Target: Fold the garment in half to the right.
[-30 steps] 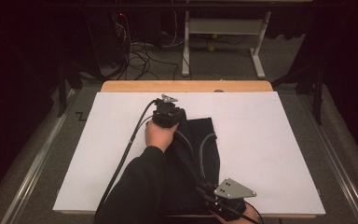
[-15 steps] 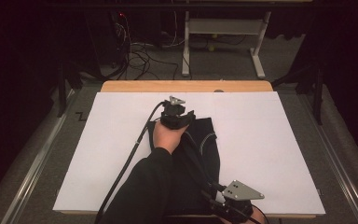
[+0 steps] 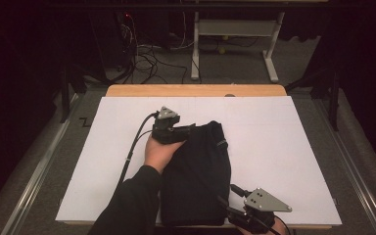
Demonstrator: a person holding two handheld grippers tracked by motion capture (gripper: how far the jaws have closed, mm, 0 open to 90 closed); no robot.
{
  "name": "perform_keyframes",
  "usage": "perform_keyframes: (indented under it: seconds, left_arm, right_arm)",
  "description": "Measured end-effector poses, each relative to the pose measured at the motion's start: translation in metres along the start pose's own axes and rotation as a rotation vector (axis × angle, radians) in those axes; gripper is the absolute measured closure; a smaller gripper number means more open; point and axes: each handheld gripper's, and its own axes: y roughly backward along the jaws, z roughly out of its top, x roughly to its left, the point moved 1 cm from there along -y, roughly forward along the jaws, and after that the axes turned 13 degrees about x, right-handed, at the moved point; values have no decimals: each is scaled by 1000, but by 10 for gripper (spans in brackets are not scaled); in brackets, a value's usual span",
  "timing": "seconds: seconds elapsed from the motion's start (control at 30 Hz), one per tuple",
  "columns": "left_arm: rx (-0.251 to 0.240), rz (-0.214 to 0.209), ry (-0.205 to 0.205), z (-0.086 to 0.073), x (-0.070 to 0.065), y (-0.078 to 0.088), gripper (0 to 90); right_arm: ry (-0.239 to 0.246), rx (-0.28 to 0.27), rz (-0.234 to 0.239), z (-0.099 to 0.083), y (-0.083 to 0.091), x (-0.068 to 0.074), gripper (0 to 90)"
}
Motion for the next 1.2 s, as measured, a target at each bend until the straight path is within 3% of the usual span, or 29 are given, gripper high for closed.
perform_keyframes:
  seconds: [0.23, 0.33, 0.6, 0.7, 0.8, 0.93, 1.0, 1.07, 1.2]
  left_arm:
    - [-23, -1, -20, -42, 16, 33, 164]
    - [-22, 20, -16, -63, 24, 47, 115]
    - [-28, 20, 33, -117, 47, 79, 49]
    - [-13, 39, 34, -133, 52, 86, 44]
    - [-24, 22, 44, -147, 53, 89, 13]
    - [-6, -17, 41, -159, 50, 85, 0]
    - [-25, -19, 32, -158, 49, 86, 0]
    - [-44, -12, 23, -158, 48, 87, 0]
    - [-40, -45, 37, -159, 55, 83, 0]
  right_arm:
    - [0, 3, -14, 0, -1, -1, 455]
    - [1, 3, -15, 0, -2, -1, 455]
    - [-6, 2, -15, -1, -6, -5, 423]
    - [-8, -2, -15, -2, -9, -8, 395]
    - [-22, -8, -18, -3, -11, -13, 356]
    - [-33, -27, -12, -2, -16, -22, 239]
    - [-42, -35, -19, 0, -19, -27, 181]
    - [-61, -45, -36, 3, -22, -35, 137]
    - [-76, -43, -96, 9, -30, -55, 0]
